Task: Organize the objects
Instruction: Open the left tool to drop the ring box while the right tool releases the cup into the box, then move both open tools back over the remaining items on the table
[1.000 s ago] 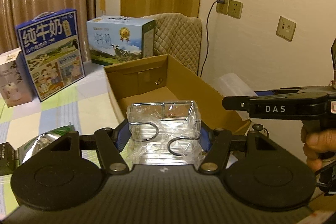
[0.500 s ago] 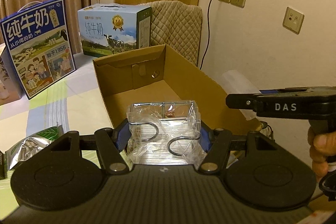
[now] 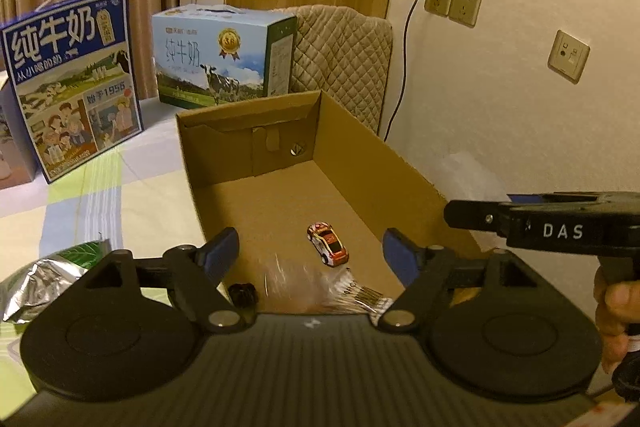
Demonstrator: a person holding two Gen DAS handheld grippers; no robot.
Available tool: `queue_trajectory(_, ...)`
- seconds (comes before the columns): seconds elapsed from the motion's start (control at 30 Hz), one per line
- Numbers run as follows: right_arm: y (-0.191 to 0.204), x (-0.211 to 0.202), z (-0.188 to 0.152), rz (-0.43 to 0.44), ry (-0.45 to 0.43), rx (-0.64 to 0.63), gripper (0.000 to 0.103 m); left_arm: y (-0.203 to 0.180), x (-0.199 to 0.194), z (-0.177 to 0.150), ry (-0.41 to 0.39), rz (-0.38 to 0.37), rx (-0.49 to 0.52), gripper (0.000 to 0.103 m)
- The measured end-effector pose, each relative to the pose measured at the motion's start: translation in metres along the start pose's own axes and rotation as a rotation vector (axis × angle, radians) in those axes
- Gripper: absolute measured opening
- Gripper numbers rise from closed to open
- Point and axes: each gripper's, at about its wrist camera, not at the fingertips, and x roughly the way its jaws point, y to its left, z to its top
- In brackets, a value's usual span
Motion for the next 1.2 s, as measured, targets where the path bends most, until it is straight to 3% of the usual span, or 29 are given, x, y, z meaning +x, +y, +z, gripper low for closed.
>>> queue_trajectory(0.33, 0.017, 0.004, 0.006, 0.058, -0.014, 0.025, 0.051, 0.02, -0.033, -0.001, -0.031, 0.037, -0.013, 0.078)
queue_trajectory(0.43, 0.015, 0.005, 0.008, 0.055, -0.023, 0.074, 0.069, 0.03, -0.043, -0.005, -0.033, 0.056, -0.024, 0.08)
queue_trajectory(0.67, 0.034, -0.011, 0.011, 0.056, -0.039, 0.06, 0.071, 0.068, -0.075, -0.02, -0.045, 0.11, -0.056, 0.082)
queue_trajectory(0.83, 0.068, -0.026, 0.013, 0.082, -0.053, 0.021, 0.071, 0.1, -0.107, -0.031, -0.063, 0.157, -0.083, 0.085)
queue_trajectory(1.03, 0.124, -0.034, 0.008, 0.148, -0.063, -0.059, 0.071, 0.146, -0.16, -0.05, -0.091, 0.268, -0.1, 0.088)
queue_trajectory(1.2, 0.168, -0.035, -0.002, 0.187, -0.059, -0.119, 0.071, 0.192, -0.202, -0.069, -0.101, 0.355, -0.182, 0.09)
